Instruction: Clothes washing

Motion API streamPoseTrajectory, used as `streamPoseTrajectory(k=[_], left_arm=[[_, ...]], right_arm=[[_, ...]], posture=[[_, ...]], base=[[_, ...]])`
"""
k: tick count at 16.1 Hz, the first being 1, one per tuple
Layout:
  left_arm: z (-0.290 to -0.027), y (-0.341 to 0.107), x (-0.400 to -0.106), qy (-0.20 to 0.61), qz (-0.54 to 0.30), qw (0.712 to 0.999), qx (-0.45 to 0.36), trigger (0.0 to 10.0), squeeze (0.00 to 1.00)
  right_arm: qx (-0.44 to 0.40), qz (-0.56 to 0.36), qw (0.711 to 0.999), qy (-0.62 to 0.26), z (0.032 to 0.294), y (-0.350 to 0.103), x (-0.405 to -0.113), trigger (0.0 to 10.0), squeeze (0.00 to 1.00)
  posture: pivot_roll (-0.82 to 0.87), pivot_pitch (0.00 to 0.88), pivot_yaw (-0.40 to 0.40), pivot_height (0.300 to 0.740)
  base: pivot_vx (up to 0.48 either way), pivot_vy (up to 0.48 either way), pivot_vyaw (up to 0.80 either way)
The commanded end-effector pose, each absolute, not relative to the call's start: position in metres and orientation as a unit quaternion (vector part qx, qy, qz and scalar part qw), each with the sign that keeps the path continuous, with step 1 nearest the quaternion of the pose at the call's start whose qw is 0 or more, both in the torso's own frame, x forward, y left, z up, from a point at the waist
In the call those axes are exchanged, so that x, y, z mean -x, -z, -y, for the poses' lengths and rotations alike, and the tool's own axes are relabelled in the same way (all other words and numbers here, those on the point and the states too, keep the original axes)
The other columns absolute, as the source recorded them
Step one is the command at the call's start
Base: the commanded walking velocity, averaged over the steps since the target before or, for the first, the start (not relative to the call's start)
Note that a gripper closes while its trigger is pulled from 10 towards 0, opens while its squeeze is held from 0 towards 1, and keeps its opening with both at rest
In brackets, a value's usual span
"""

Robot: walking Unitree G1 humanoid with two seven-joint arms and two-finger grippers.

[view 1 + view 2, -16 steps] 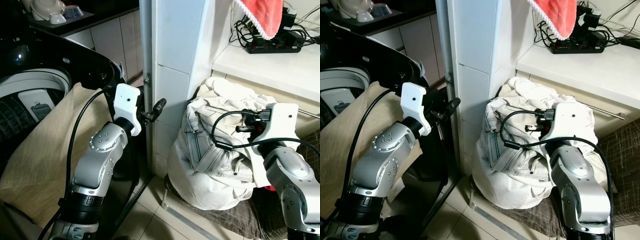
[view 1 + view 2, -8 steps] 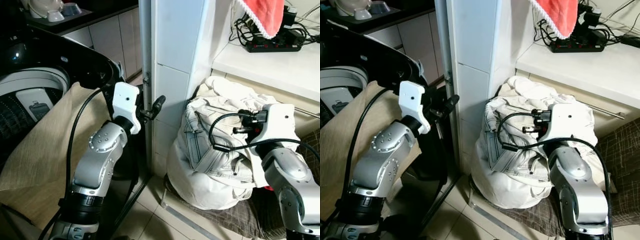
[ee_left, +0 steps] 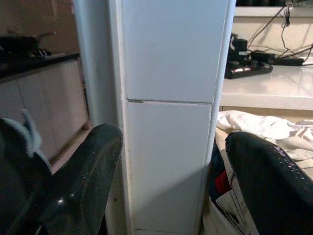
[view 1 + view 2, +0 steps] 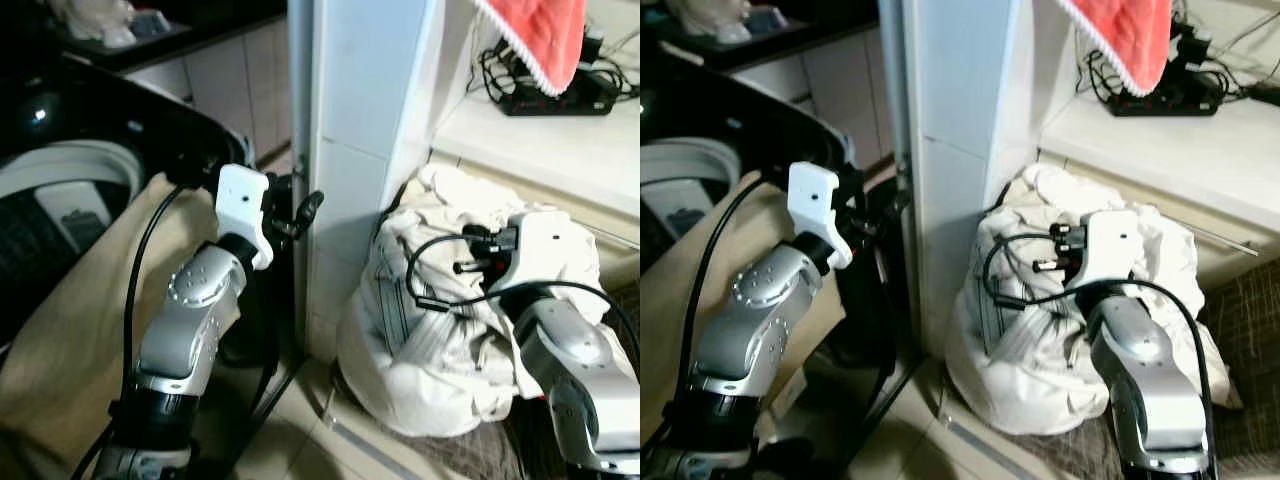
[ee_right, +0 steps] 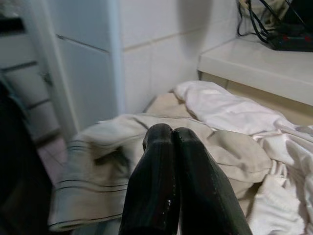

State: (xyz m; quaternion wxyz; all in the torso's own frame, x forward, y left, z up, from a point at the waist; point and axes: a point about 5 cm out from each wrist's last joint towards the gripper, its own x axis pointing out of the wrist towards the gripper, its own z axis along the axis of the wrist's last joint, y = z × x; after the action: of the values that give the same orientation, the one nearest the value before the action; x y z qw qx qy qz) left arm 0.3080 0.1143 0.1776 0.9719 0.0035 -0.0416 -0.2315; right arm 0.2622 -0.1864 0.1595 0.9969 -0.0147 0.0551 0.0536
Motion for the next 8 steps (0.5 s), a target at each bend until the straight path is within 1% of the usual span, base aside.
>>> streamPoseTrajectory(k=[1, 6, 8], left_arm=[[-0.1129, -0.1796, -0.3079, 0.237, 0.044, 0.971, -0.004, 10.0, 0.0], [-0.1141, -0.178, -0.3074, 0.236, 0.039, 0.971, -0.005, 10.0, 0.0], [-0.116, -0.1751, -0.3066, 0.231, 0.028, 0.973, -0.002, 10.0, 0.0]], right_arm=[[0.016, -0.045, 0.998, -0.048, 0.1898, -0.1645, -0.2633, 10.0, 0.0], [0.019, -0.046, 0.998, -0.047, 0.1905, -0.1642, -0.263, 10.0, 0.0], [0.022, -0.048, 0.998, -0.046, 0.1911, -0.164, -0.2631, 10.0, 0.0]], posture=[[-0.1, 0.0, 0.002, 0.74], [-0.1, 0.0, 0.0, 0.74], [-0.1, 0.0, -0.001, 0.74]], base=[[0.364, 0.0, 0.0], [0.347, 0.0, 0.0], [0.0, 0.0, 0.0]])
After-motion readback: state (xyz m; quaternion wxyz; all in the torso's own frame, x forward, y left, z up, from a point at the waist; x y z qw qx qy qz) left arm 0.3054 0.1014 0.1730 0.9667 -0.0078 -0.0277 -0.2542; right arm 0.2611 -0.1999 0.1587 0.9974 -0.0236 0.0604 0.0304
